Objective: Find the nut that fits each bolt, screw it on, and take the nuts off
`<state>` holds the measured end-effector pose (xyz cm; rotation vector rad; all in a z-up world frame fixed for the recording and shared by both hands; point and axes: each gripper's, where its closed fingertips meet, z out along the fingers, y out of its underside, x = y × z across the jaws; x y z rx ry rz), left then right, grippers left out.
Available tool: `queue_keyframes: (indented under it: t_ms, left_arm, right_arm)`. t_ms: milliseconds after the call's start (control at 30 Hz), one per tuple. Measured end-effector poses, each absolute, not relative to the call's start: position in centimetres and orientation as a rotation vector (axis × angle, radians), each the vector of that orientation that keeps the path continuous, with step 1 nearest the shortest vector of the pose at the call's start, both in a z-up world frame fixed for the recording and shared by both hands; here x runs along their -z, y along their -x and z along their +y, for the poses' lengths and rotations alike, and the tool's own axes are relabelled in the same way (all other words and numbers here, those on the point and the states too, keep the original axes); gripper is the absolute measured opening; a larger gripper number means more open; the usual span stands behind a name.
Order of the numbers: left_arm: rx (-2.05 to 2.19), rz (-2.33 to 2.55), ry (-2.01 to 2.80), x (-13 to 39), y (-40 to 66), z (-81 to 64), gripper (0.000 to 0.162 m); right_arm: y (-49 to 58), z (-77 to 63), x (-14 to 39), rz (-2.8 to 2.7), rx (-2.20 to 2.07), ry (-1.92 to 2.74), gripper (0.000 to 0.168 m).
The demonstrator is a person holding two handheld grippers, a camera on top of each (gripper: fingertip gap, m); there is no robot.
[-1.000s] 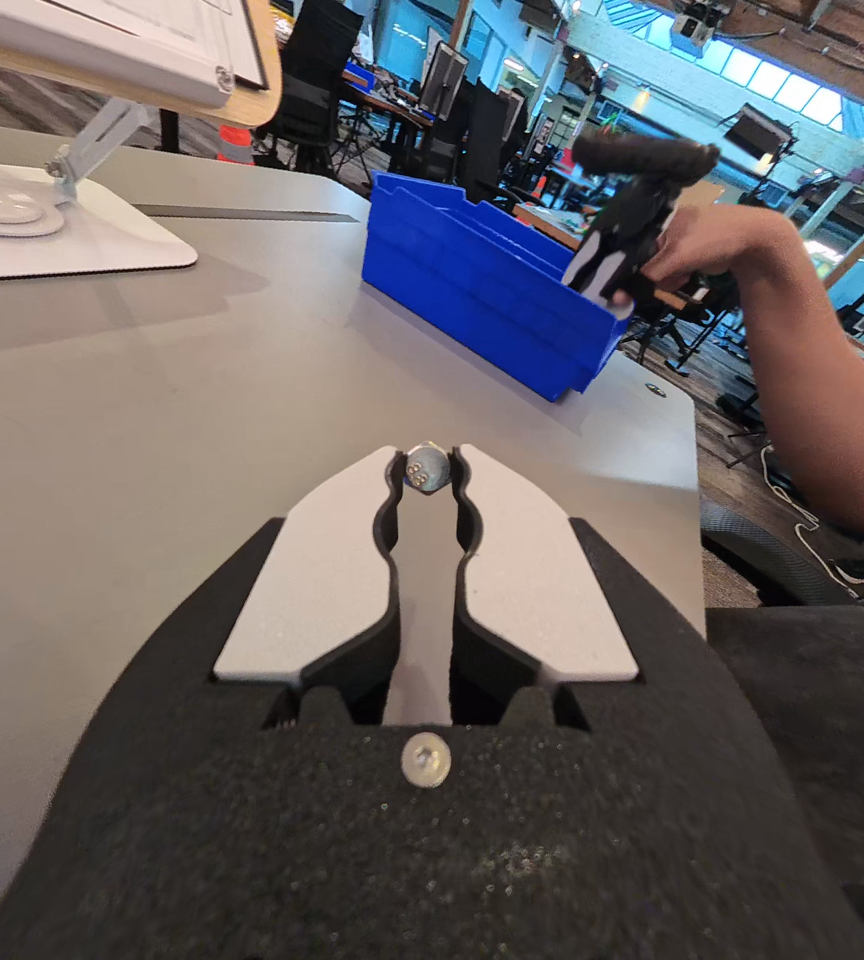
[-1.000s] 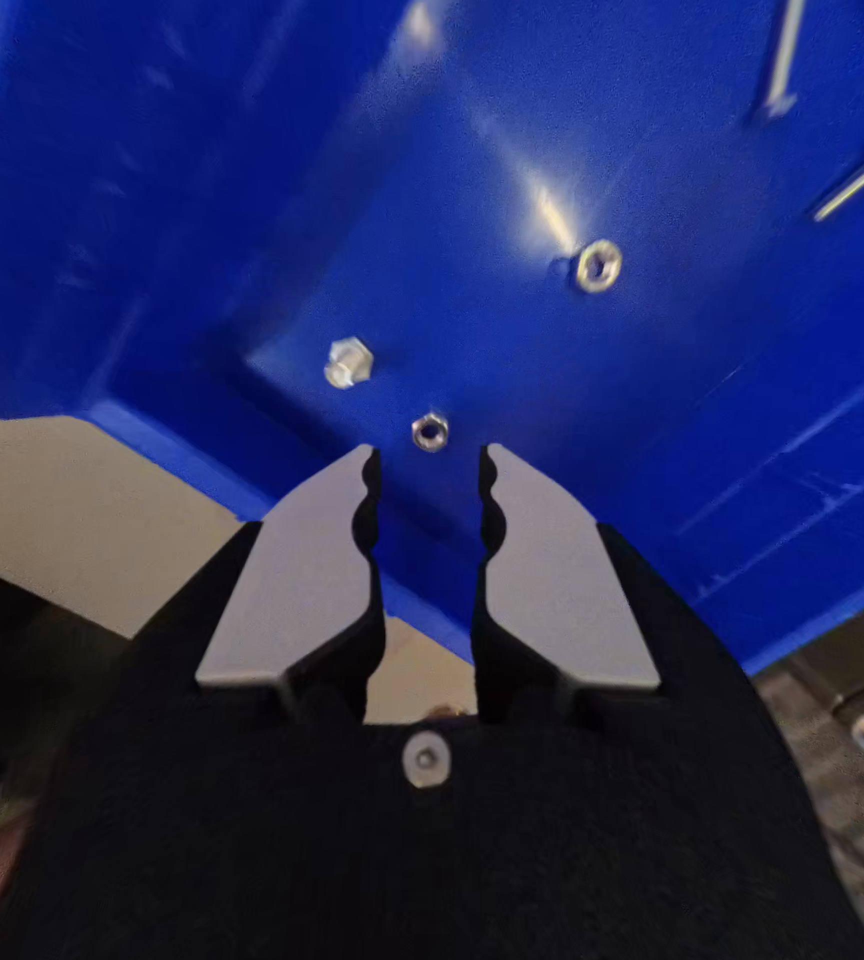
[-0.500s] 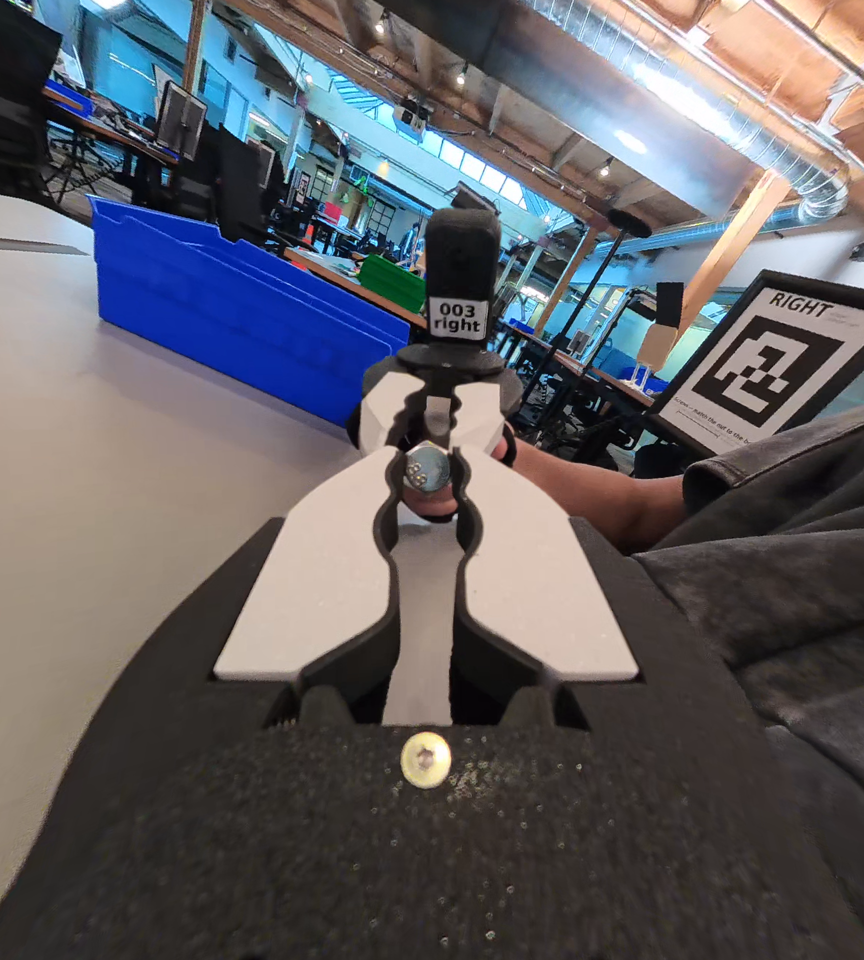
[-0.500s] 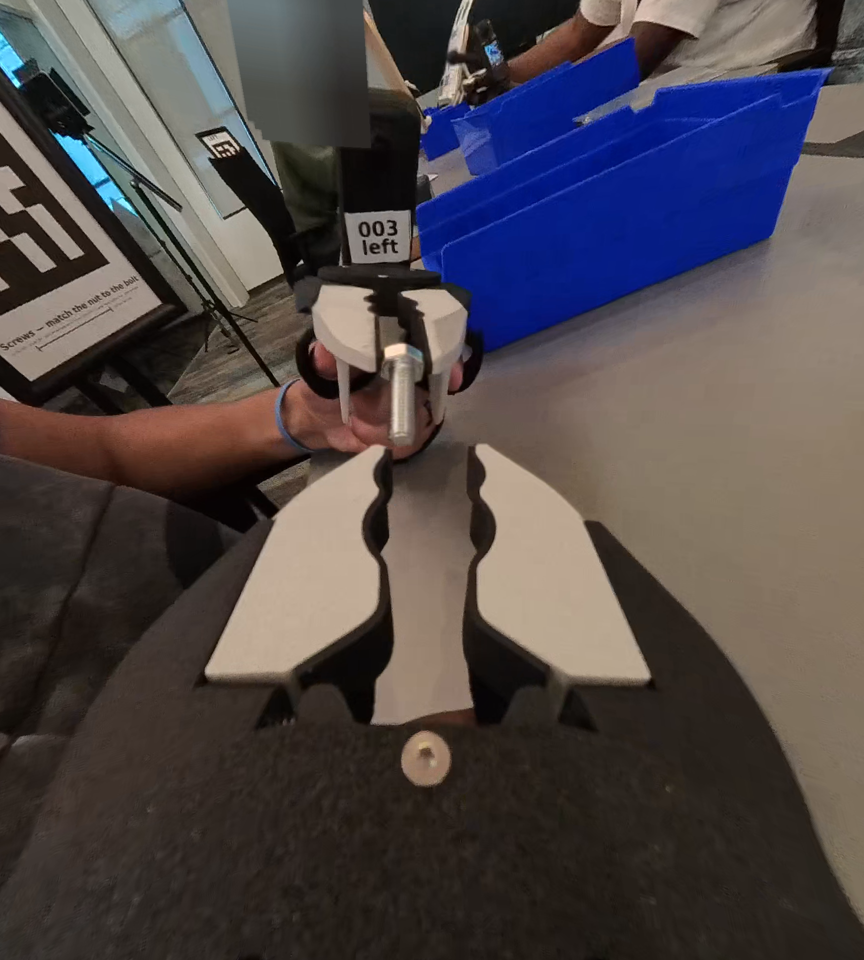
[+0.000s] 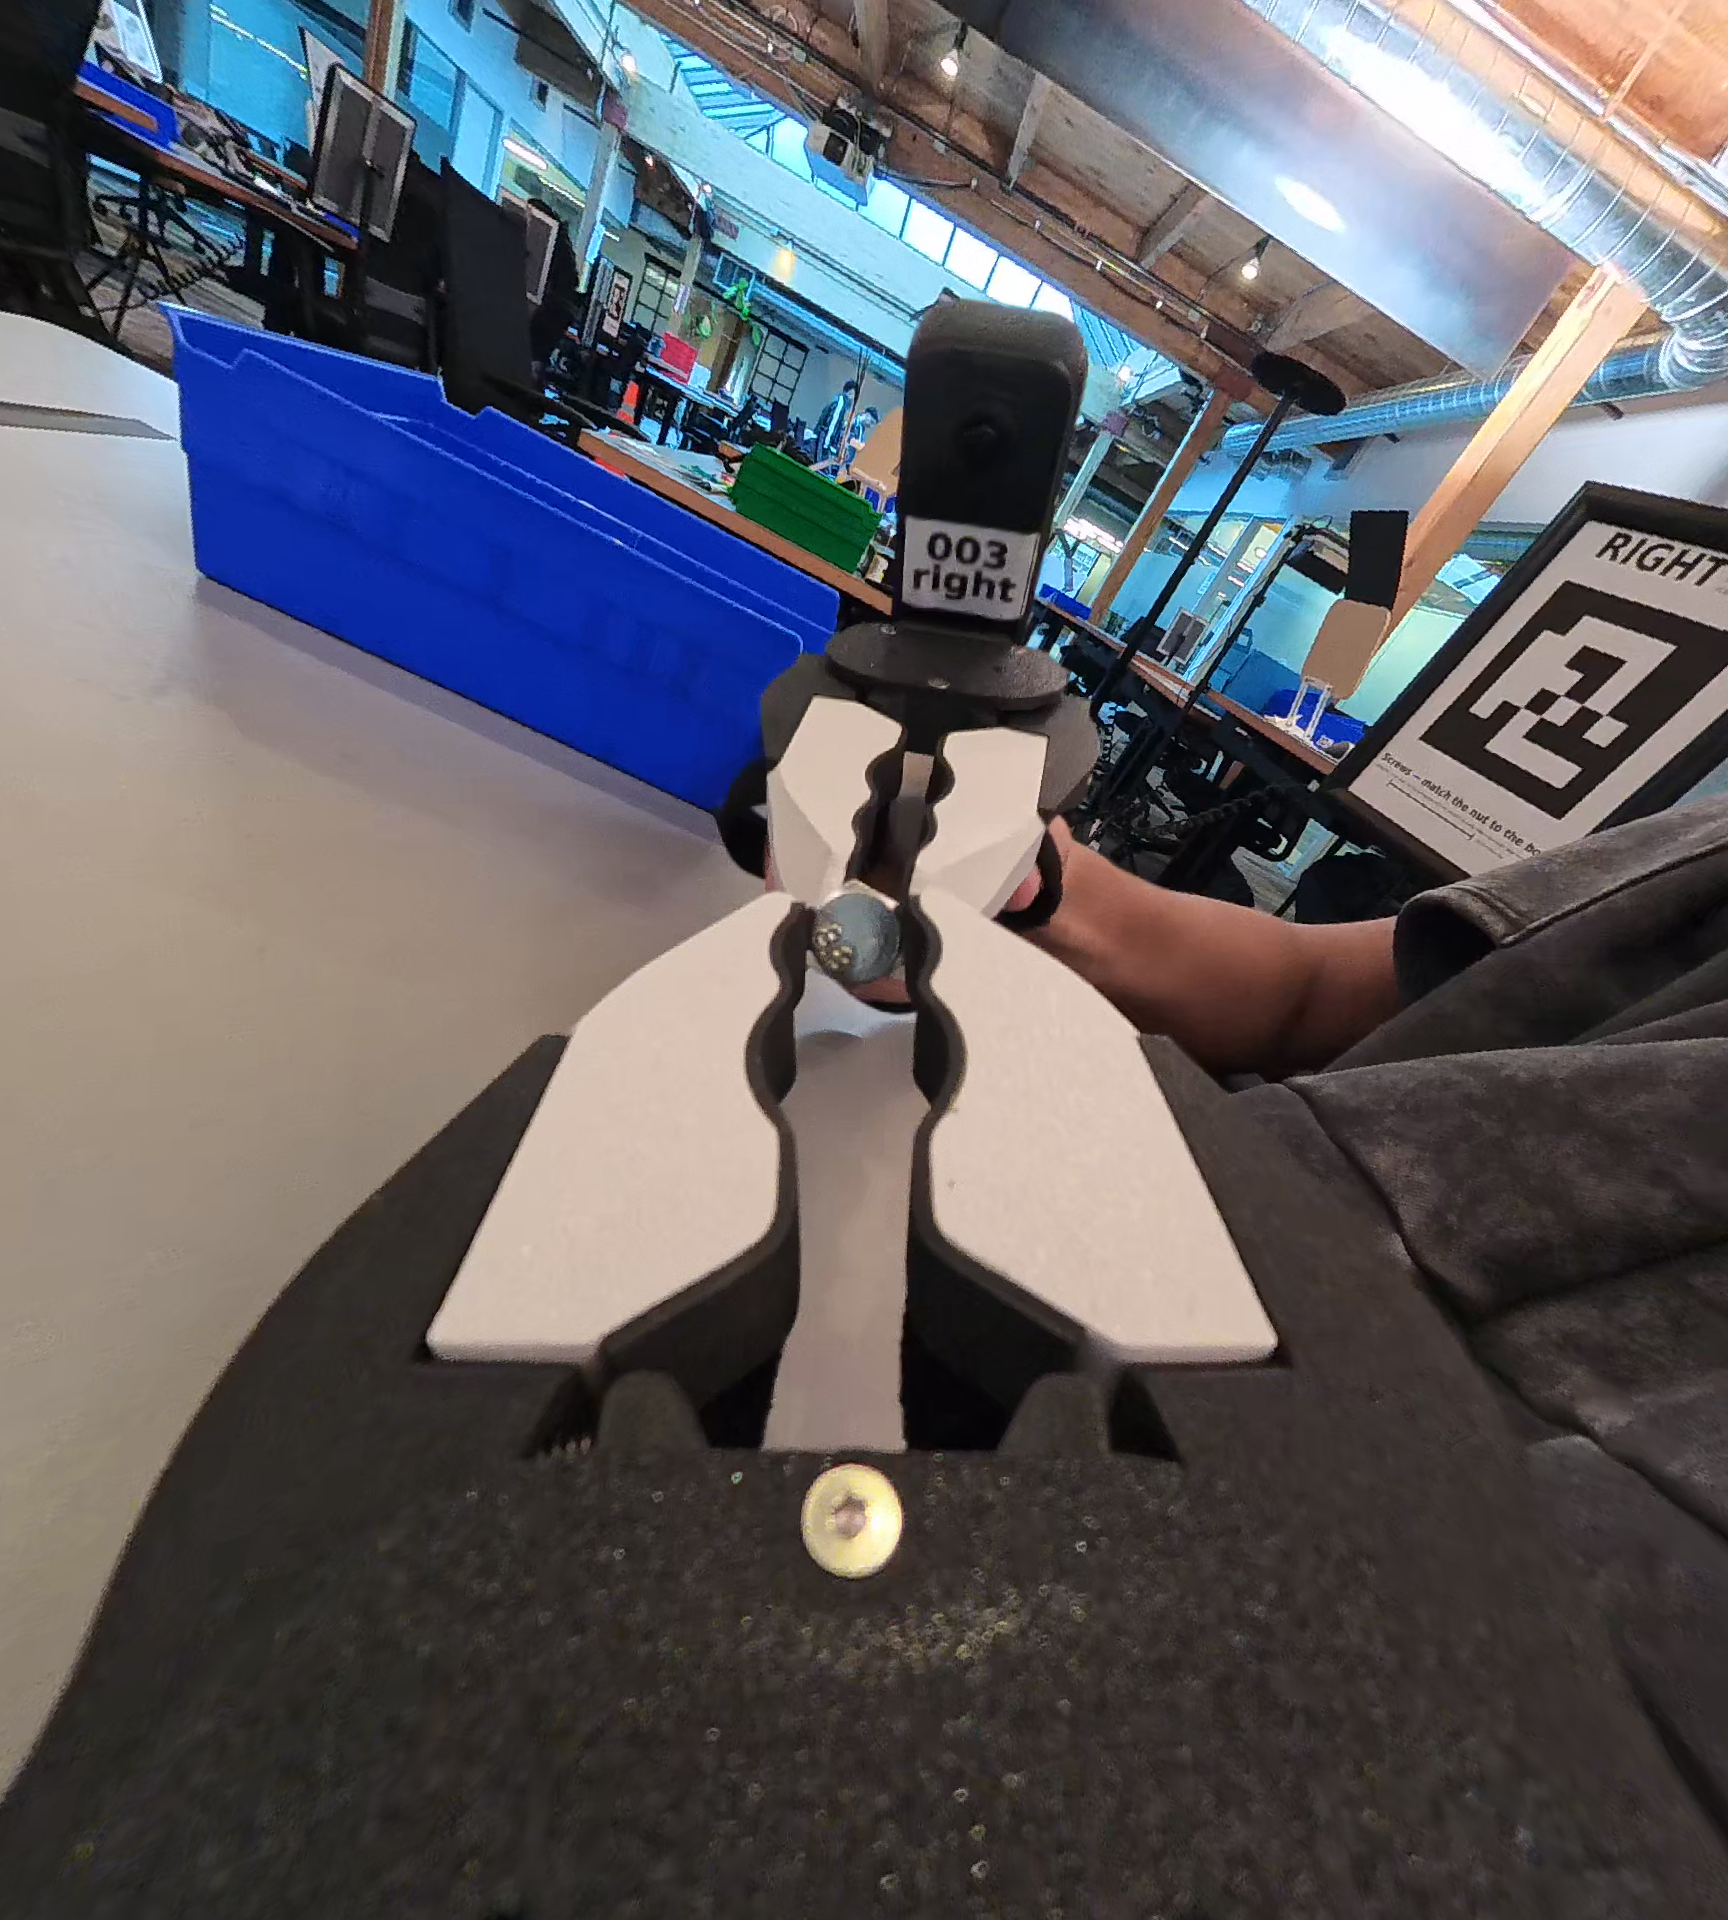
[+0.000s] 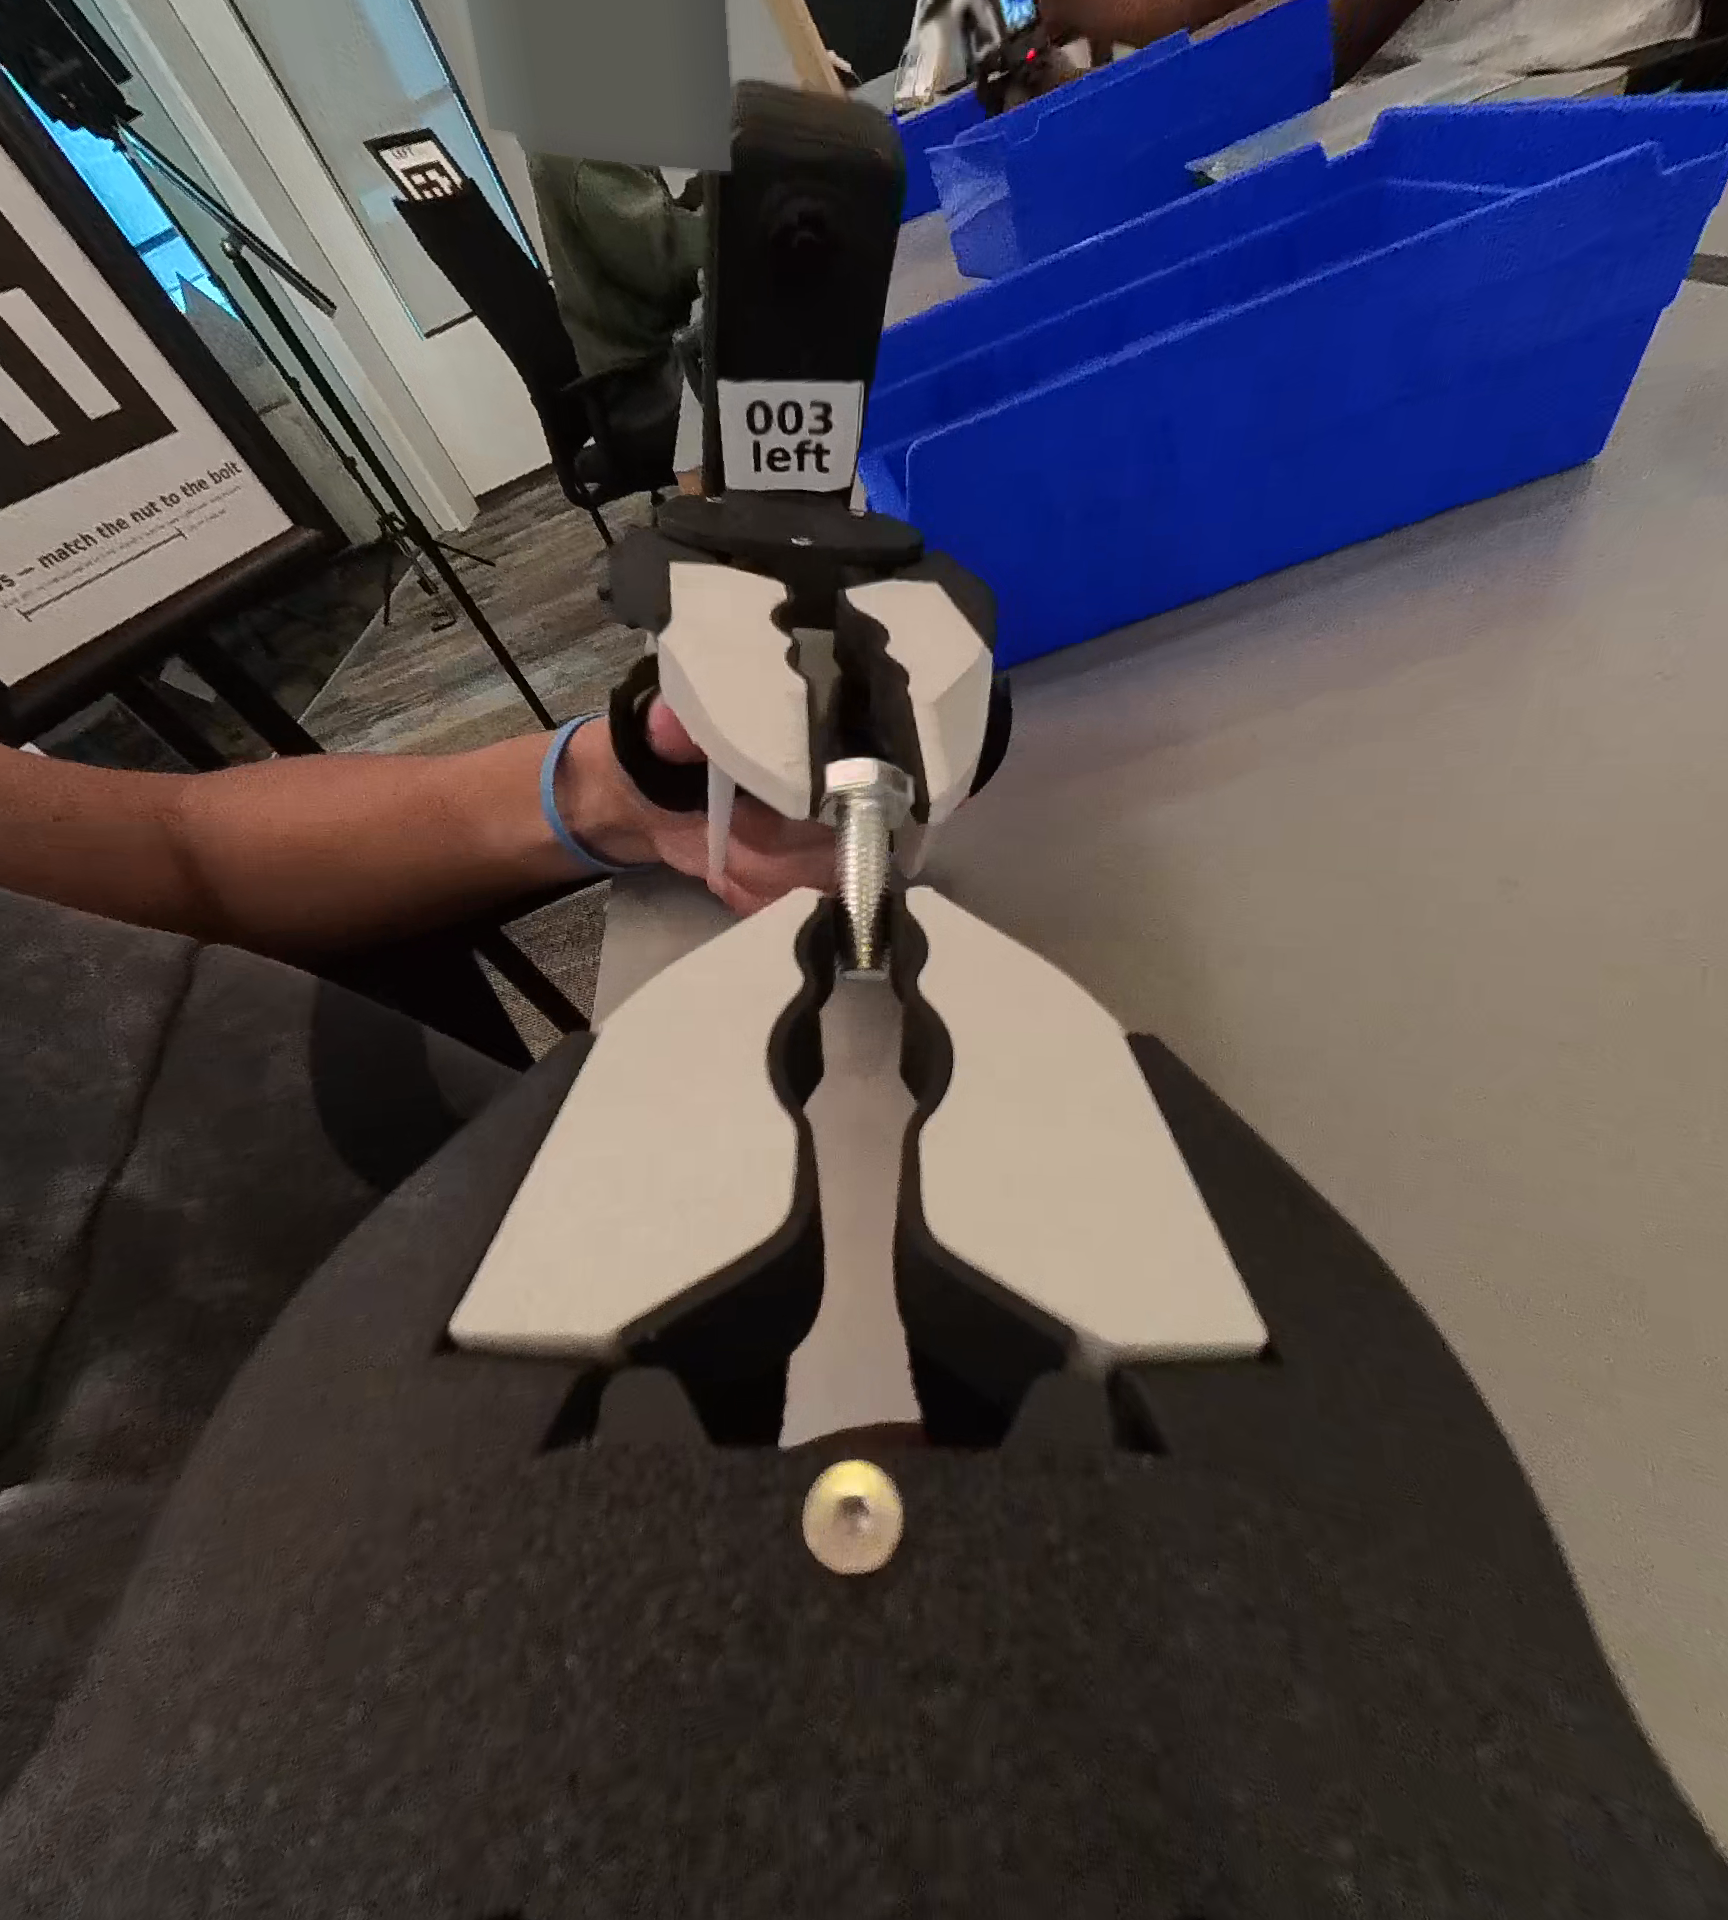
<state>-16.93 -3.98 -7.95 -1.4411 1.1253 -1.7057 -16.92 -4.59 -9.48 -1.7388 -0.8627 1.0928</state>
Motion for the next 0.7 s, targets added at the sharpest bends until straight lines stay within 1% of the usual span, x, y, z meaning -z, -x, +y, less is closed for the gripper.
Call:
queue_keyframes:
  t_ms: [33, 133, 200, 333, 400, 467, 533, 600, 700]
  left_arm:
    - [1.700, 1.126, 1.445, 8.0, 16.9, -4.0, 0.020]
    - [1.696, 1.086, 1.447, 7.7, 17.1, -3.5, 0.043]
    - [1.713, 1.056, 1.467, 7.8, 17.2, -3.0, 0.046]
    - [1.731, 1.030, 1.494, 8.0, 17.2, -2.5, 0.046]
    - [1.724, 1.045, 1.514, 8.4, 17.1, -2.6, 0.045]
    - [1.717, 1.069, 1.524, 8.6, 16.8, -2.9, 0.045]
    - [1.714, 1.084, 1.530, 8.8, 16.7, -3.1, 0.044]
    - [1.722, 1.080, 1.540, 8.9, 16.7, -3.0, 0.044]
    - [1.746, 1.058, 1.549, 8.8, 16.7, -2.7, 0.044]
  right_arm:
    - [16.6, -4.4, 9.4, -0.860, -1.073, 1.744, 0.010]
    - [14.2, -4.1, 7.4, -0.838, -1.057, 1.720, 0.010]
    - [11.6, -3.9, 4.5, -0.802, -1.008, 1.678, 0.010]
    - [4.5, -4.7, -2.8, -0.708, -0.809, 1.580, 0.010]
    - [-0.2, -5.4, -5.7, -0.624, -0.658, 1.564, 0.010]
    - [-5.5, -6.1, -7.6, -0.512, -0.461, 1.584, 0.010]
    - [-10.7, -6.5, -8.2, -0.370, -0.315, 1.627, 0.010]
    - [-14.9, -5.9, -7.4, -0.246, -0.218, 1.715, 0.010]
    - [-18.8, -2.6, -2.1, -0.183, -0.103, 1.988, 0.009]
